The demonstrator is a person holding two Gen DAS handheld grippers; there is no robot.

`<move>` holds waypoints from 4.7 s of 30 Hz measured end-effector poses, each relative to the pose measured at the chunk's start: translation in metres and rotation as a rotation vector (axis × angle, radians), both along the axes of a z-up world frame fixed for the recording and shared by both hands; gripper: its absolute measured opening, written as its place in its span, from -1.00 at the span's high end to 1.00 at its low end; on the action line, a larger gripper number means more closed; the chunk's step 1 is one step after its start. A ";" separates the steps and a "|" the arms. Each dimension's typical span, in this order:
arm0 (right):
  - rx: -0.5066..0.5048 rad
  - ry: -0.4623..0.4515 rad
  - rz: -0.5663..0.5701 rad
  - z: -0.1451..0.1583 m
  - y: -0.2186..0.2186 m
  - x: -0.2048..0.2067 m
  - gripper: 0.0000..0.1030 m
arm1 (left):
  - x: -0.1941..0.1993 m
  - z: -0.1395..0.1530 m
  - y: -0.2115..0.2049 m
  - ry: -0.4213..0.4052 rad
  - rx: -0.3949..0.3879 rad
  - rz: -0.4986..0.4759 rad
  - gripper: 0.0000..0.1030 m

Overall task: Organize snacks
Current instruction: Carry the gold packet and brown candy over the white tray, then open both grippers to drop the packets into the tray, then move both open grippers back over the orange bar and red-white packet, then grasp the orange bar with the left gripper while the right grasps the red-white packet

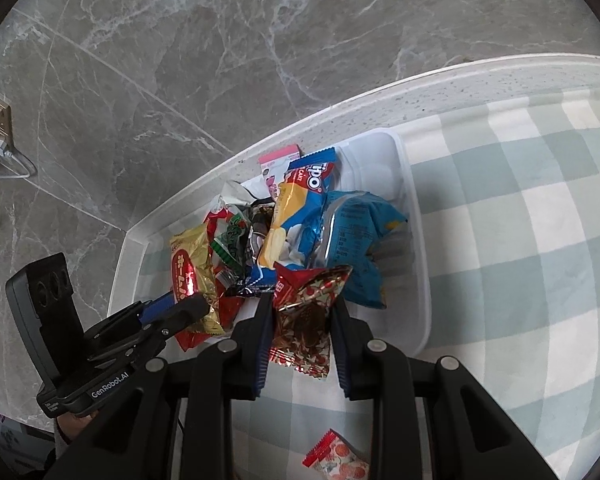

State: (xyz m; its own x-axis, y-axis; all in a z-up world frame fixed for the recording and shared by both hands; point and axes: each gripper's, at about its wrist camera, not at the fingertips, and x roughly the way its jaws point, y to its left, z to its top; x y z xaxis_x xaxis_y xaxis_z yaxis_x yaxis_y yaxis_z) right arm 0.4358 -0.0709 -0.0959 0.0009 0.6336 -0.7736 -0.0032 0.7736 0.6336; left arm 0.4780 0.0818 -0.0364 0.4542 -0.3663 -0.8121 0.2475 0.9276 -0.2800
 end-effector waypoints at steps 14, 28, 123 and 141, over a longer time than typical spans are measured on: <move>-0.055 -0.020 0.043 -0.014 0.018 0.003 0.38 | 0.018 -0.014 0.001 0.000 0.053 0.032 0.43; -0.073 -0.058 0.030 -0.008 0.011 -0.001 0.18 | 0.016 -0.010 0.007 -0.024 0.059 0.062 0.30; -0.162 -0.307 0.661 0.005 0.000 -0.151 0.13 | -0.269 -0.064 -0.035 0.214 0.130 0.284 0.59; -0.061 -0.210 0.509 0.015 -0.022 -0.138 0.13 | -0.264 -0.048 -0.025 0.161 0.083 0.266 0.67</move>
